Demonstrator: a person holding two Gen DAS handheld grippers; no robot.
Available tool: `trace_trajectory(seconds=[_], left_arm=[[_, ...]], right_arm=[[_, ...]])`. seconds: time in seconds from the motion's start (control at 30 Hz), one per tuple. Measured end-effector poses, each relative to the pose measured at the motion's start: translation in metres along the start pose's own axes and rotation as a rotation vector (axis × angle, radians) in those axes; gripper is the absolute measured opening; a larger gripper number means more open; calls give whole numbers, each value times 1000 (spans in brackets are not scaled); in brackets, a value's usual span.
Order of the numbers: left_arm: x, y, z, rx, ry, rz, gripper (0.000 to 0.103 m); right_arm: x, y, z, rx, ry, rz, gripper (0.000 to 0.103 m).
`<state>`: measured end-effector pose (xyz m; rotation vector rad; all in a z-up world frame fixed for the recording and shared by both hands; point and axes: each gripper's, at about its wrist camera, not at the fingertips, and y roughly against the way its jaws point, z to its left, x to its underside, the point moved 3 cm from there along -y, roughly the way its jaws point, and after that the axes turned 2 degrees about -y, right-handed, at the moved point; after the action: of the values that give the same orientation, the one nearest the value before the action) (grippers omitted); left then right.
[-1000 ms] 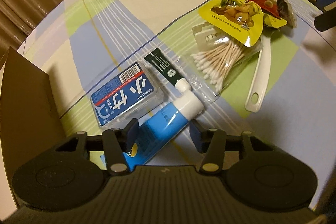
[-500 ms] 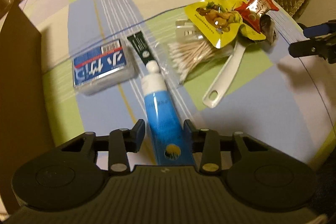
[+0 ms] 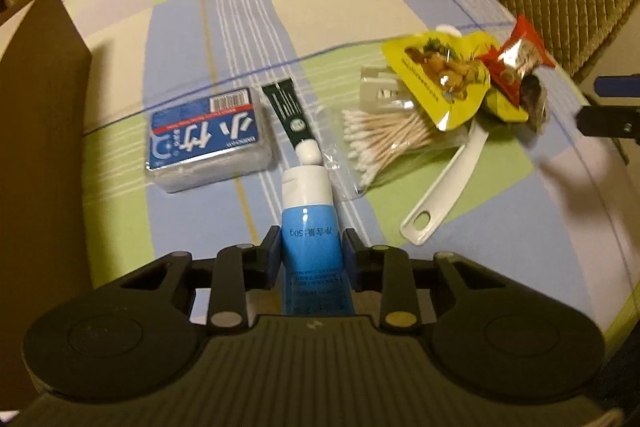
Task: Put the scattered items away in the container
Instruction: 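Grasp the blue tube with the left tool while the right tool approaches the red candy packet, then lift the blue tube with the left tool while the right tool grasps the red candy packet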
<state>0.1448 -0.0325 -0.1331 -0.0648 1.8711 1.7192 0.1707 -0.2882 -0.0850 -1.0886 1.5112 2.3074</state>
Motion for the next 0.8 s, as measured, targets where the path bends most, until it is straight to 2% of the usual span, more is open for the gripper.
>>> trace_trajectory(seconds=[0.23, 0.27, 0.3, 0.33, 0.4, 0.47, 0.53, 0.57, 0.63, 0.73, 0.8], left_arm=[[-8, 11, 7, -11, 35, -42, 27], [-9, 12, 7, -12, 39, -47, 27], [-10, 13, 8, -13, 43, -51, 27], [-10, 14, 8, -14, 46, -54, 27], [-11, 16, 9, -15, 52, -59, 27], [-11, 16, 10, -16, 56, -59, 27], [-10, 15, 11, -23, 63, -58, 27], [-10, 15, 12, -24, 66, -58, 27], [-9, 15, 13, -24, 73, -58, 27], [-9, 16, 14, -29, 79, -59, 27], [-9, 17, 14, -28, 80, -63, 27]], right_arm=[[-17, -22, 8, 10, 104, -64, 103], [-17, -25, 9, 13, 118, -62, 100], [-17, -30, 9, 10, 132, -58, 81], [-18, -34, 10, 4, 141, -44, 75], [-18, -41, 9, 12, 140, -26, 75], [-17, -42, 9, 20, 153, -44, 75], [-15, -41, 12, 14, 185, -47, 64], [-14, -42, 13, 1, 202, -32, 49], [-11, -44, 14, -11, 216, -12, 45], [-8, -38, 17, -6, 232, -31, 43], [-7, -32, 16, -19, 212, -39, 37]])
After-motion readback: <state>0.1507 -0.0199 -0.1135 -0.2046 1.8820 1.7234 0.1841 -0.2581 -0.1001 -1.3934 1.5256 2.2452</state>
